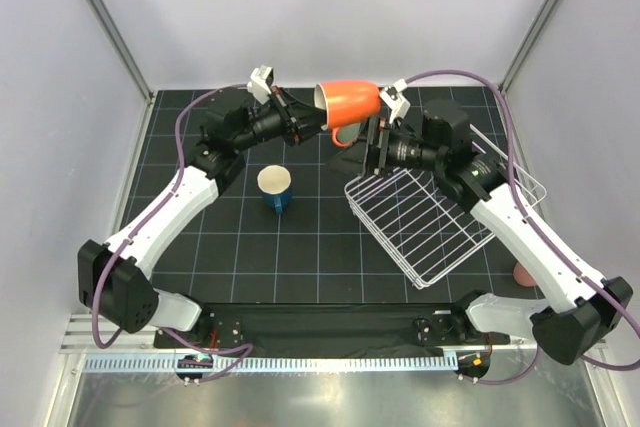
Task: Load the cups into the dish rack
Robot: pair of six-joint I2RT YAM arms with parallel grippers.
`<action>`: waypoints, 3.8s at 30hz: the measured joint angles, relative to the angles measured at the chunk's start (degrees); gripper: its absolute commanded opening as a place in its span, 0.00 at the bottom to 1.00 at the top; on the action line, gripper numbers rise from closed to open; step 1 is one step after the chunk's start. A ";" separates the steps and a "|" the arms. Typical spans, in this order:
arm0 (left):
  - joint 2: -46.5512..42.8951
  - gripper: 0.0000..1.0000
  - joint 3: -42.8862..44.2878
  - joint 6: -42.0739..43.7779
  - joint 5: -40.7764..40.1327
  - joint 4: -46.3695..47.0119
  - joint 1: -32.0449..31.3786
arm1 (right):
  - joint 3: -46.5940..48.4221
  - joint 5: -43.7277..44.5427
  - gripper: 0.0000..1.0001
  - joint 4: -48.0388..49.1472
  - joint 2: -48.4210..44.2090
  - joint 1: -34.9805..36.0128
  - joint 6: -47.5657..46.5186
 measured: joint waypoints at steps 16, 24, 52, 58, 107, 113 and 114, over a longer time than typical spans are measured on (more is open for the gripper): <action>-1.42 0.00 -6.10 -12.83 -0.59 17.77 -0.15 | -5.22 -1.75 0.65 26.32 1.57 -2.73 16.15; -1.62 0.00 -6.91 -13.99 -0.94 18.38 -1.51 | -5.18 0.09 0.53 32.41 2.05 -2.75 20.20; -11.13 0.70 -11.32 -5.79 -1.49 -10.93 6.64 | -4.79 12.85 0.04 3.82 0.07 -6.51 4.35; -11.96 0.64 -5.92 7.13 -4.20 -31.67 10.10 | -10.03 28.37 0.04 -9.18 0.04 -6.88 -8.98; -16.74 0.54 1.64 31.61 -16.90 -59.41 10.16 | -28.65 55.74 0.57 9.84 15.45 -6.93 -17.14; -16.70 0.54 1.22 31.85 -16.70 -59.41 10.16 | -28.04 54.47 0.64 6.19 11.45 -6.93 -16.31; -16.61 0.54 1.14 32.00 -16.72 -59.49 10.14 | -27.52 54.12 0.65 5.07 10.58 -6.93 -16.24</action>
